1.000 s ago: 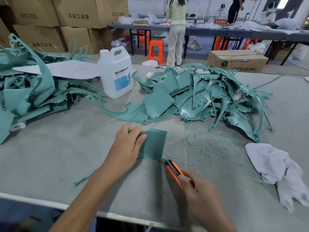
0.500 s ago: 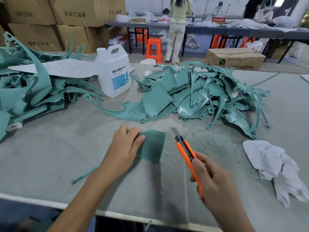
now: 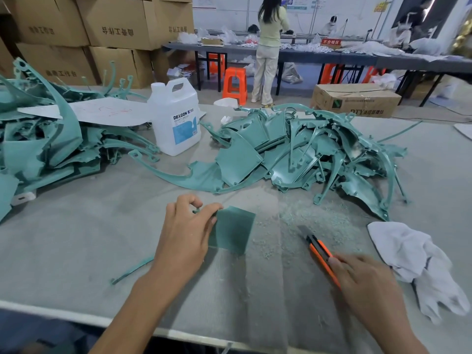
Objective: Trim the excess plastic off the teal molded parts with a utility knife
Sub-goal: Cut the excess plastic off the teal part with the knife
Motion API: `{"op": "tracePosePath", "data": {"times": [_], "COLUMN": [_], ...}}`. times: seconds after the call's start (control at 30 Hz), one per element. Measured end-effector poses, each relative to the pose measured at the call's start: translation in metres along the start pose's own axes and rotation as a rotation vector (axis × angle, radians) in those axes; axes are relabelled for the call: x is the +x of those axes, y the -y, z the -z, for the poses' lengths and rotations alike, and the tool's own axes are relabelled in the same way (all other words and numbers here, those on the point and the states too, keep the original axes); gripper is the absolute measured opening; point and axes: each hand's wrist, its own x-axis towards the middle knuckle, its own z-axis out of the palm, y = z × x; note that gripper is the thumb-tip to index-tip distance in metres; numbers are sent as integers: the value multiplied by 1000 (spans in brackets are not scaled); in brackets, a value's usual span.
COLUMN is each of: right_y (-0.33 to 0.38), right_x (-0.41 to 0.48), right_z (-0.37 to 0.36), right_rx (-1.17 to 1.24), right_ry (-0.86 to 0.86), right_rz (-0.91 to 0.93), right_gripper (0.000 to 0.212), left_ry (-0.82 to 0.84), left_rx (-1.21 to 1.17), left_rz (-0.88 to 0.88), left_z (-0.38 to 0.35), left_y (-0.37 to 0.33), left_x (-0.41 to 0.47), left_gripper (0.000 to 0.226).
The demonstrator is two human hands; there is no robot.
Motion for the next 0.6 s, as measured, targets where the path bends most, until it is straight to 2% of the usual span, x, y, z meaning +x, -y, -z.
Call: {"op": "tracePosePath", "data": {"times": [0.03,0.07,0.1,0.17,0.23,0.3,0.4,0.47,0.53,0.6], "right_y": [-7,-19,-35,-69,-96,-106,-89,-57,-15,31], "right_x": [3,9,16,30,36,35,29,28,29,28], "right_z": [4,8,14,24,31,34,49,70,84,93], "right_rx": [-83,-150,-192,-210,-174,-94,17,164,297,466], "right_ry": [-103,-193,-221,-91,69,46,-47,-93,-143,-233], "right_rz": [80,72,-31,-260,-405,-437,-348,-237,-148,-19], "right_gripper": [18,14,18,37,58,57,51,37,24,16], "left_ry": [0,-15,-44,-95,-151,-217,-298,-342,-323,-287], "left_rx": [-23,-36,-40,-74,-156,-243,-316,-378,-425,-423], "left_rz": [-1,-5,-18,-34,-35,-18,16,28,16,-22], "left_z": [6,12,18,34,50,62,68,69,69,66], "left_y": [-3,-5,-6,-7,-8,-12,-21,-27,-36,-52], "left_x": [-1,-1,-1,1,3,2,-6,-9,-9,-10], "left_gripper": [22,20,19,21,23,28,40,38,37,47]}}
